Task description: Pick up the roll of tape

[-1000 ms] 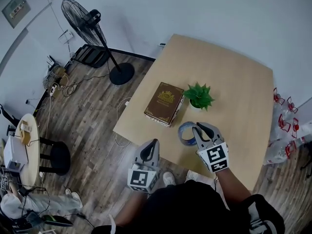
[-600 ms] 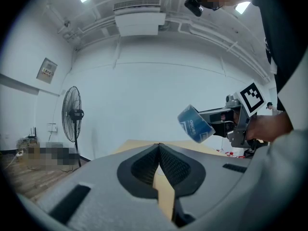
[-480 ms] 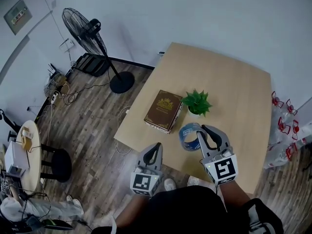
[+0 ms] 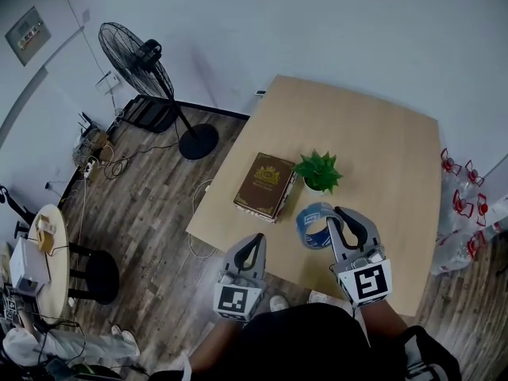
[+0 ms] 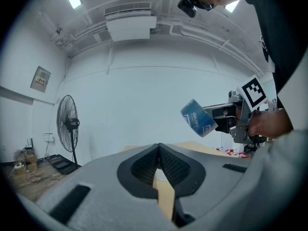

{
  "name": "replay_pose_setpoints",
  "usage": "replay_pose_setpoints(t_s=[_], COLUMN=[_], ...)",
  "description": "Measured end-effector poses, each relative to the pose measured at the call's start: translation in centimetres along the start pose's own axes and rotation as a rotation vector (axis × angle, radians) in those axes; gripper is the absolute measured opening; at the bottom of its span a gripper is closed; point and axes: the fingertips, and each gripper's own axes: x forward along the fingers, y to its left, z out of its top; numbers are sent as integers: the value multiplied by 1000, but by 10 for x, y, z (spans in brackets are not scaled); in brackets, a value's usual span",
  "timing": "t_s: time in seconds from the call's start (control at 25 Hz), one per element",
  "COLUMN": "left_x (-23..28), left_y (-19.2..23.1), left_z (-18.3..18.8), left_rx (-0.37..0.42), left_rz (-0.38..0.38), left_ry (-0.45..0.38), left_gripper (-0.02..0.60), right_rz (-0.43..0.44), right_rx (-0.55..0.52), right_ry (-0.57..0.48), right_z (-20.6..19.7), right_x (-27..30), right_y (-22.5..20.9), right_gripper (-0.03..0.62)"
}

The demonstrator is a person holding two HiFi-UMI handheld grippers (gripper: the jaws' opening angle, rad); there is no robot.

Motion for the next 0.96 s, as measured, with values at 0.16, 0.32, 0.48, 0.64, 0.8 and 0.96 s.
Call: replay_pose_setpoints(t_s=[0.16,0.32,0.48,0.64,0.8,0.96], left_x=[2,4,4,5,5,5], left_y=[-2,-3,-5,-8,-9,-11], left_z=[3,5,4,4,3,-1], left_rx=[-1,-4,-6,-6,-20,-31], left_rz=[-6,-9,-8,-18,-16,-12], left_ry=[-9,-13,-15,-11,-8,5], left_gripper=[0,0,0,0,0,0], right_rz=[-13,-21,-24,-25,-27,-29], right_rx=[-15,-24,-17,-16,-14,-27], right_ry=[9,1,7,14,26,26], right_z=[-2,0,-4,-6,-11,-12], right_x=[-1,-2,-3,-3,-5,-6], right_y=[-3,-7,-8,-9,-10,-13], right_gripper=[49,49,50,51,51,51])
